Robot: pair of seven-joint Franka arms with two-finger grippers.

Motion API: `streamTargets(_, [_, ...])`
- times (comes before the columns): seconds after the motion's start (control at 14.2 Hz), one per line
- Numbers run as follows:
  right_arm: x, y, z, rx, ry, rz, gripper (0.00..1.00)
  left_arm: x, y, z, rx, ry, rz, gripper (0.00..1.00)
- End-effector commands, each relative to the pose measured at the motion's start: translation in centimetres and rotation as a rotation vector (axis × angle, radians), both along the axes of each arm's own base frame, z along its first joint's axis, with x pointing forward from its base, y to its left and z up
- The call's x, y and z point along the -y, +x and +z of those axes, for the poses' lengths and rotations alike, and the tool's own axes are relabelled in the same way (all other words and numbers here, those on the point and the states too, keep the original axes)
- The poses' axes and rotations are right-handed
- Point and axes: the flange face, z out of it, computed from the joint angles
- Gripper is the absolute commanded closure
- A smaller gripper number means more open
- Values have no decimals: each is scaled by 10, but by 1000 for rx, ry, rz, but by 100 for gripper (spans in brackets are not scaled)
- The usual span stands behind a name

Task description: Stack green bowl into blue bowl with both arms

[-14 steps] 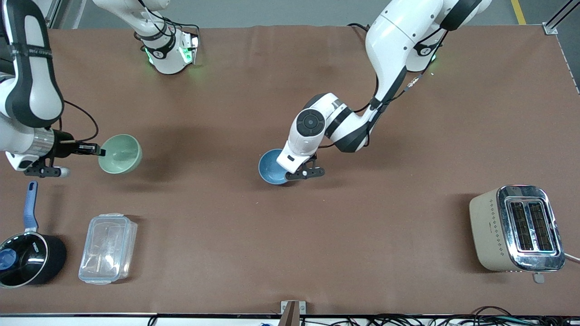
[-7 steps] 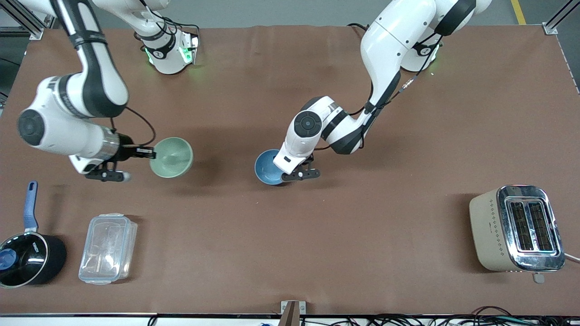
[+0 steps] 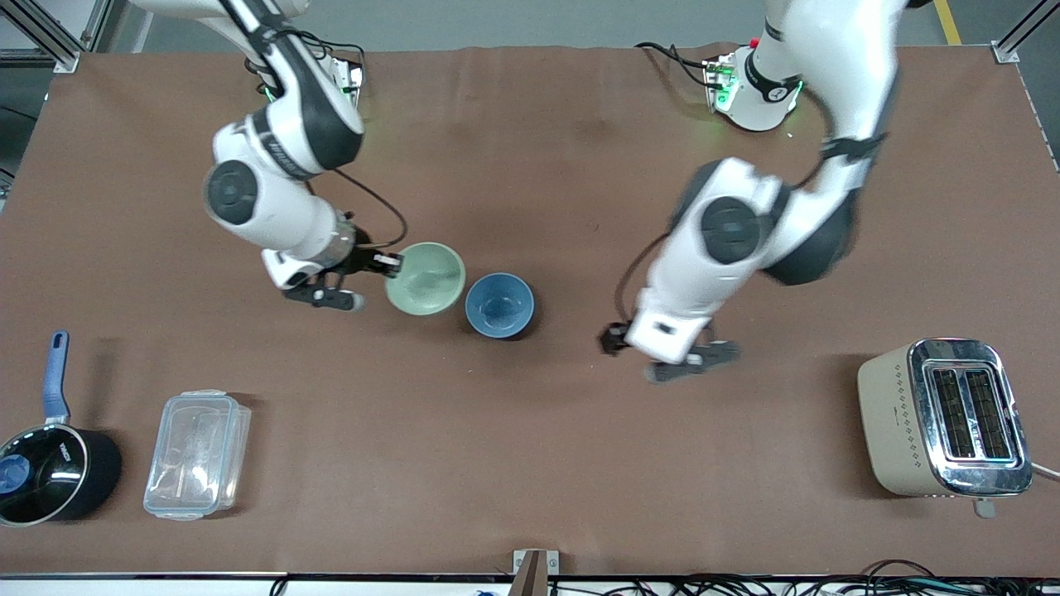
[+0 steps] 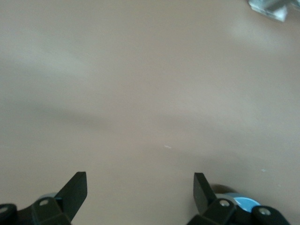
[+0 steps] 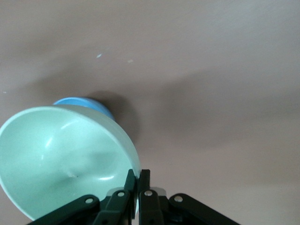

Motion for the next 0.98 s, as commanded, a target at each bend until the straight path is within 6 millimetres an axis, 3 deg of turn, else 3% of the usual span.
streamTargets(0.0, [-21,6,-42,-8,46,-80,96,-80,3,42,1,49,-52,0])
streamTargets(0.21, [-44,3,-72,1,83,-117,95,-144,-1,83,-2,79,-132,0])
streamTargets(0.42, [-56,-1,-96,-1,100,-116,95,-188,-17,126,1,99,-144,0])
streamTargets(0.77, [-60,-8,-107,-16,90,-95,89,-200,-50,174,2,120,-166,0])
streamTargets(0.91, [-61,-9,-107,-22,88,-91,76,-207,-60,189,9,125,-168,0])
